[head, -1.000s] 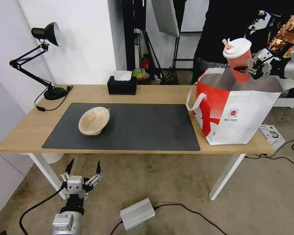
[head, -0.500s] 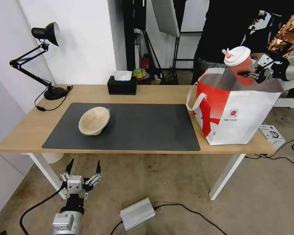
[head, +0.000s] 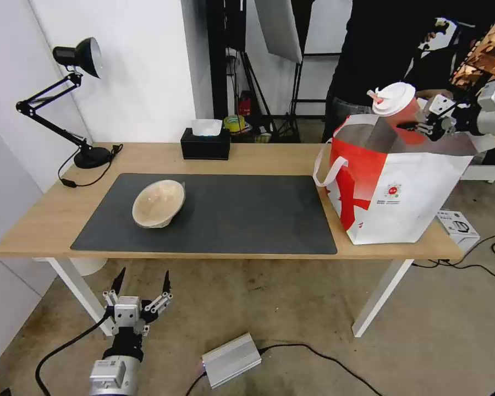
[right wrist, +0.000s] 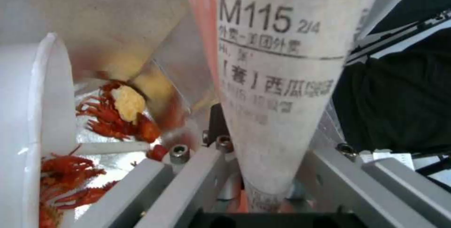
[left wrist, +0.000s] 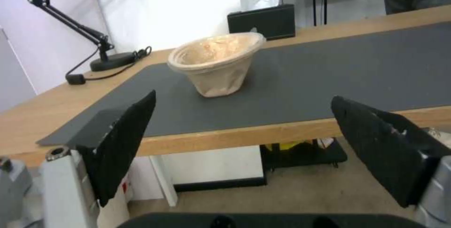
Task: Pick up the trash from the table and place it into the takeout bag.
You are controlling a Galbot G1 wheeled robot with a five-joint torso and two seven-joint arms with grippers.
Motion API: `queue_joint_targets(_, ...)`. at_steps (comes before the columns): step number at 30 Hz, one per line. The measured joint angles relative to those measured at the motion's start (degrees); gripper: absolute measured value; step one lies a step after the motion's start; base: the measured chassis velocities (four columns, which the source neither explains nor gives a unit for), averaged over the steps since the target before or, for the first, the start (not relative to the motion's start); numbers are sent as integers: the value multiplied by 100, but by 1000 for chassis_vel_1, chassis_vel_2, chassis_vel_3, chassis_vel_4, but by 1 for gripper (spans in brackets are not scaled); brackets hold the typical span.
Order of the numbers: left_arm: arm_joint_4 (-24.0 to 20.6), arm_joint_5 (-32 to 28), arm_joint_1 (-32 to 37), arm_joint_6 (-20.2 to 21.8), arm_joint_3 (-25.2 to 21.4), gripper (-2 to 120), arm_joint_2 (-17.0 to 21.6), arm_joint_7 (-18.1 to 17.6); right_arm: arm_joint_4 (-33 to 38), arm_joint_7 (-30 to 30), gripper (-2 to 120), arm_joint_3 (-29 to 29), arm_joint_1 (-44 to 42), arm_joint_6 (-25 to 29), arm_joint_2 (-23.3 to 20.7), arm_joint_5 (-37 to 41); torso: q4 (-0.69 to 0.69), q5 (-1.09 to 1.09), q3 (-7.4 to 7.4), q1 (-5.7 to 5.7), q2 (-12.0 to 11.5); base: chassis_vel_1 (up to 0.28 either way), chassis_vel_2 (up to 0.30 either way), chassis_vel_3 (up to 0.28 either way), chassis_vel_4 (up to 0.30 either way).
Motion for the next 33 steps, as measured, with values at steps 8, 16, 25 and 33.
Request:
queue_joint_targets(8, 4, 0, 1, -6, -6, 100, -1, 0, -35, -35, 5, 1, -76, 99, -9, 0, 0, 0, 0, 0, 0, 0, 0, 0, 0)
queue_joint_targets(16, 3, -1, 14, -7, -9, 100, 2, 0, -83, -48, 3, 114, -246, 182, -55, -27, 0, 0, 0, 0, 0, 0, 0, 0, 0)
queue_joint_targets(25, -45, 5, 45, -7, -18, 100, 9, -1, -62, -150, 12, 294, -475, 230, -153, -39, 0, 0, 0, 0, 0, 0, 0, 0, 0)
queue_joint_targets(33, -68, 42, 69, -7, 1, 100, -10, -1, -43, -204, 37, 328, -494, 259, -210, -32, 0, 0, 0, 0, 0, 0, 0, 0, 0)
